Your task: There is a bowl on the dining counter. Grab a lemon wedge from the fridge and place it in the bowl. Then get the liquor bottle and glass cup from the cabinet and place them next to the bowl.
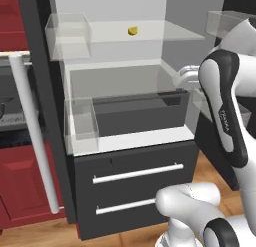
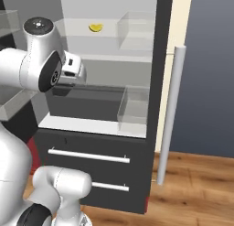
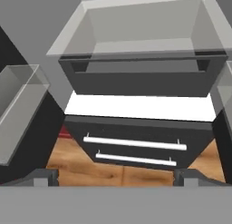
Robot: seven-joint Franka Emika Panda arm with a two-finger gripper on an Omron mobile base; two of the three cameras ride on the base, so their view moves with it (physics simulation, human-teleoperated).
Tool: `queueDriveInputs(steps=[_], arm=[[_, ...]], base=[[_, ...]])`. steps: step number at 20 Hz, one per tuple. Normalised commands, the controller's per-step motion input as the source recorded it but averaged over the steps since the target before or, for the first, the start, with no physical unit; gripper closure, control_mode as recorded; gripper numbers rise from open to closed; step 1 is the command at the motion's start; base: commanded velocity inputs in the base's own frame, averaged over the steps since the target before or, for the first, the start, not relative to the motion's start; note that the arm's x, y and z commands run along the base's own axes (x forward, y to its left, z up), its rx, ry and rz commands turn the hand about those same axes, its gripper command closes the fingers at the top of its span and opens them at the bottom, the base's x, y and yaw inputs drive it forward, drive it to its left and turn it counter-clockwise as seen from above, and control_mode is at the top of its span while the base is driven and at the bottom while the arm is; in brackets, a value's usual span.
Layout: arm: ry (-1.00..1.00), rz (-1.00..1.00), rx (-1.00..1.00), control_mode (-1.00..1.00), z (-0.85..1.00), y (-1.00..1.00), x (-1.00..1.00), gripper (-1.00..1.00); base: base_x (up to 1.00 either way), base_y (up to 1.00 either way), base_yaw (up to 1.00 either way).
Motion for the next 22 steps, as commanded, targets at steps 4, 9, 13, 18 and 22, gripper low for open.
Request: queueDriveInputs(steps=[4, 9, 13, 18, 22], arm=[[0.00, 0.00, 0.00, 1.00, 0.00, 0.00, 0.00, -1.00], [0.00, 0.00, 0.00, 1.00, 0.00, 0.00, 0.00, -1.00], [0.00, 0.00, 0.00, 1.00, 0.00, 0.00, 0.00, -1.00], [-0.16, 0.00, 0.00, -1.00, 0.33, 0.00, -0.36, -1.00], [-0.21, 0.00, 0.00, -1.00, 0.55, 0.00, -0.22, -1.00]], base=[[1.00, 0.00, 0.00], [1.00, 0.00, 0.00], [0.49, 0.00, 0.00], [-0.03, 0.00, 0.00], [0.00, 0.00, 0.00]])
